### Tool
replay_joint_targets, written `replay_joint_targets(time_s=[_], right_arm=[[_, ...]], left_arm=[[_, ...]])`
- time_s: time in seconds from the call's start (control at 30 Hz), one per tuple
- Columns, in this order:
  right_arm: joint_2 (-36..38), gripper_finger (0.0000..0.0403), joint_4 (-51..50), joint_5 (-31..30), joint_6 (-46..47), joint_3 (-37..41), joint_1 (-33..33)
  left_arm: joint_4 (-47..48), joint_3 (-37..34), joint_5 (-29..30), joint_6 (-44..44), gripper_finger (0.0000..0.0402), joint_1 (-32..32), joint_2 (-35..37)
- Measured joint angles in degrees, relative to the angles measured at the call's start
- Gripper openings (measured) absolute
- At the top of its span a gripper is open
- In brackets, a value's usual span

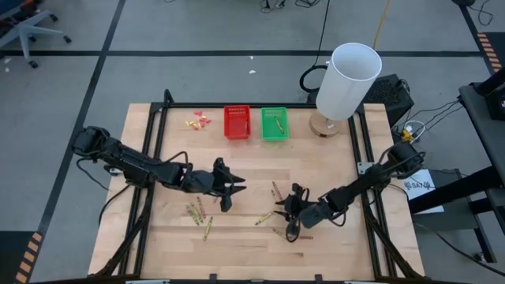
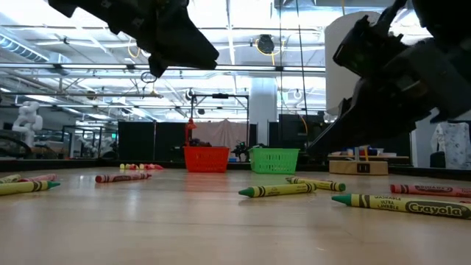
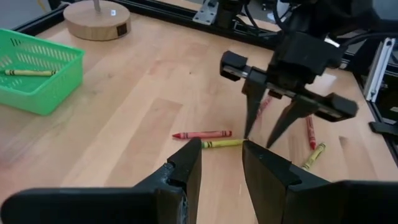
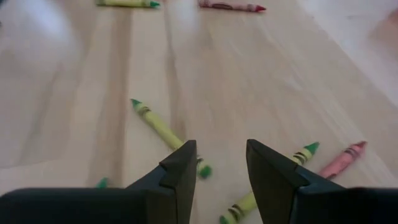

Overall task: Sort crayons
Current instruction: Put the green crayon into the green bin

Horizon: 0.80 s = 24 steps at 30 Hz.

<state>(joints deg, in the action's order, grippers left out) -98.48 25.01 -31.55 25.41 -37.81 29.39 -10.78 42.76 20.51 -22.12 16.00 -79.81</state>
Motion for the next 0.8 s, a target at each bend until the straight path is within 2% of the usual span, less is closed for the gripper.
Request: replay_joint_targets(time_s=[0.2, 0.8], right_arm=[[-1.31, 0.0128, -1.86, -4.77, 0.97, -0.1, 0.0], [-6.4, 0.0128, -1.77, -6.01, 6.74, -0.13, -1.29]], left_arm=[[1.28, -0.02, 1.69, -0.06, 0.0116, 1.28, 0.0], [2.53, -0.02, 4.14, 0.07, 0.0116, 1.28, 0.0]])
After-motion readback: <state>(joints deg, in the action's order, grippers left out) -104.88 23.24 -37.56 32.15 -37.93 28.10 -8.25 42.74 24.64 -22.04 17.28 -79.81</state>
